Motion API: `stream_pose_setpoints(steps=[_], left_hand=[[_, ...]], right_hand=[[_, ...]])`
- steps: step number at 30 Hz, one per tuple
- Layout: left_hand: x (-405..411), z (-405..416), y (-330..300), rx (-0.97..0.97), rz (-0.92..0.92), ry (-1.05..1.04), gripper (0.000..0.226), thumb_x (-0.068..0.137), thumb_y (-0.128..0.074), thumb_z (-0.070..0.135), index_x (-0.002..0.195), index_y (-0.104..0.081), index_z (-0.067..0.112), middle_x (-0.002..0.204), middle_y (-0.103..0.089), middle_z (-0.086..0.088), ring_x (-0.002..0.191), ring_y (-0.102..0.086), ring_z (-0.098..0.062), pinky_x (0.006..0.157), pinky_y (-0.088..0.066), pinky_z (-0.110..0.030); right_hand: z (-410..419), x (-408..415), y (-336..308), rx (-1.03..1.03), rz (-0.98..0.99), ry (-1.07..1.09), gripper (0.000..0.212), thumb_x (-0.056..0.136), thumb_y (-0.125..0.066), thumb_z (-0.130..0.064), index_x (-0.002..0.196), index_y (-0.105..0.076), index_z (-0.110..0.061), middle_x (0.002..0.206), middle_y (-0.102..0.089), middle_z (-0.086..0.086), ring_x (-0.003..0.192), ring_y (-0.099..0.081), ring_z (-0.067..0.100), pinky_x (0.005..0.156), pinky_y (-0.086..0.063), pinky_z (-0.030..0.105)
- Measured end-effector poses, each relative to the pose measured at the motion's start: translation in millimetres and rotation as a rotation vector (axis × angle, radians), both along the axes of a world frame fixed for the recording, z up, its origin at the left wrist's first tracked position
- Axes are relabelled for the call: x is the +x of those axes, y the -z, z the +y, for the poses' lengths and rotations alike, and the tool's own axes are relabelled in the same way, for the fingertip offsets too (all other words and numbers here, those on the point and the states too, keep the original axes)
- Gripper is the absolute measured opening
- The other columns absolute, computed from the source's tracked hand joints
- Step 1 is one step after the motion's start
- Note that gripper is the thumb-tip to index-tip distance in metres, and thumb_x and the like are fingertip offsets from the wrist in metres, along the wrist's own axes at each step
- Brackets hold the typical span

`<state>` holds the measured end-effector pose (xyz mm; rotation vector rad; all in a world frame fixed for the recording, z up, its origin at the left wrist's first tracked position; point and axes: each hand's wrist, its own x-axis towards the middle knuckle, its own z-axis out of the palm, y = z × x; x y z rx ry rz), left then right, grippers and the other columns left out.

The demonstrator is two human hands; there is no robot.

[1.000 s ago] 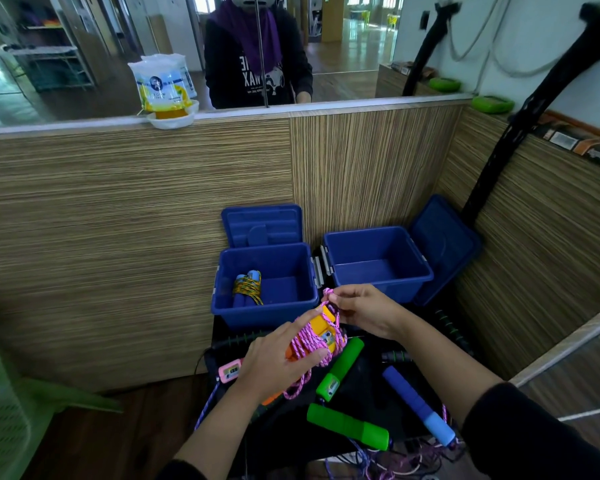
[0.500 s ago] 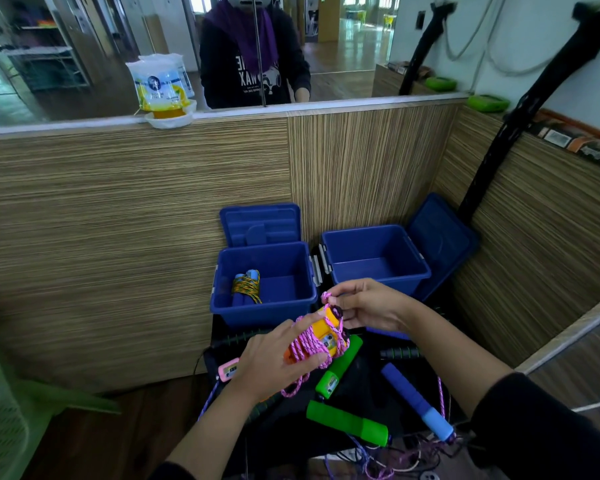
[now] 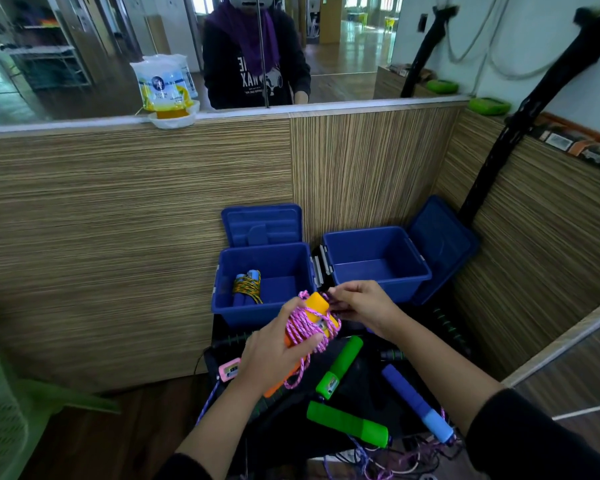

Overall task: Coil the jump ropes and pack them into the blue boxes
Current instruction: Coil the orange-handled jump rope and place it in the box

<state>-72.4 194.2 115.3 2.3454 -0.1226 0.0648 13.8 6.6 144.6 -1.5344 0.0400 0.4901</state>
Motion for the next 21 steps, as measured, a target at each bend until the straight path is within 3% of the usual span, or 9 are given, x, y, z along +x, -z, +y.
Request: stream_pose_setpoints(steps=[3,5,7,11,14,17,19,21], left_hand=[[7.0,1.0,4.4,-0.048,0.012,-0.074,0.058,0.076,-0.048,0.08,0.125,-0.023,0.061,0.103,-0.067,0.015,0.094,-0.065,-0.014,0.084,-0.05,-0.04],[9.8,-2.4,5.5,-0.071,0.033,-0.085,0.055,0.077,-0.05,0.078,0.122,-0.024,0.061,0.102,-0.068,0.014,0.092,-0.066,-0.014,0.084,-0.051,-0.042],[10.8,-6.0,8.4,-0.102,0.045,-0.091,0.051,0.078,-0.053,0.074,0.118,-0.025,0.059,0.095,-0.068,0.012,0.087,-0.065,-0.014,0.08,-0.051,-0.041],[10.3,-9.5,10.0,-0.152,0.044,-0.12,0.042,0.081,-0.058,0.066,0.107,-0.027,0.054,0.08,-0.062,0.009,0.073,-0.06,-0.011,0.065,-0.045,-0.034],[14.4,-11.4,6.3,-0.171,0.005,-0.141,0.037,0.085,-0.06,0.056,0.102,-0.029,0.044,0.068,-0.047,0.011,0.061,-0.049,-0.007,0.055,-0.032,-0.03],[16.8,-11.9,9.0,-0.158,-0.012,-0.12,0.034,0.087,-0.058,0.054,0.102,-0.032,0.039,0.068,-0.047,0.009,0.061,-0.047,-0.006,0.054,-0.033,-0.032],[17.2,-12.8,14.8,-0.199,-0.004,-0.147,0.03,0.089,-0.057,0.053,0.101,-0.034,0.039,0.063,-0.046,0.007,0.055,-0.046,-0.006,0.053,-0.034,-0.032],[18.8,-16.0,17.6,-0.283,0.007,-0.214,0.024,0.091,-0.055,0.051,0.1,-0.034,0.042,0.06,-0.051,0.005,0.051,-0.049,-0.008,0.052,-0.037,-0.032]], right_hand=[[3.2,-9.9,7.6,-0.057,-0.133,0.027,0.007,0.085,-0.067,-0.01,0.087,-0.073,-0.008,0.087,-0.072,0.013,0.083,-0.066,0.022,0.086,-0.054,0.043],[4.2,-14.7,13.0,-0.185,-0.263,0.039,0.015,0.076,-0.077,-0.018,0.09,-0.075,-0.011,0.086,-0.074,0.009,0.083,-0.069,0.02,0.084,-0.056,0.039],[6.1,-17.7,15.6,-0.305,-0.329,0.091,0.016,0.073,-0.08,-0.021,0.085,-0.076,-0.011,0.081,-0.074,0.003,0.08,-0.07,0.016,0.078,-0.056,0.032],[13.4,-22.8,15.5,-0.266,-0.371,0.1,0.014,0.072,-0.08,-0.017,0.079,-0.074,-0.007,0.082,-0.072,0.001,0.075,-0.066,0.012,0.074,-0.053,0.027],[15.9,-23.3,16.3,-0.261,-0.422,0.021,0.02,0.077,-0.077,-0.019,0.093,-0.074,-0.007,0.094,-0.066,-0.001,0.08,-0.06,0.006,0.072,-0.047,0.015],[18.9,-24.9,22.5,-0.319,-0.443,0.019,0.016,0.084,-0.07,-0.019,0.093,-0.071,-0.006,0.102,-0.058,0.0,0.083,-0.054,0.006,0.071,-0.039,0.009],[20.4,-27.9,25.3,-0.354,-0.415,0.001,0.019,0.088,-0.064,-0.022,0.103,-0.069,-0.012,0.112,-0.054,-0.001,0.098,-0.053,0.007,0.077,-0.036,0.003],[22.6,-29.9,26.4,-0.37,-0.379,-0.059,0.035,0.09,-0.061,-0.025,0.125,-0.059,-0.022,0.125,-0.048,-0.004,0.112,-0.049,0.007,0.093,-0.036,0.011]])
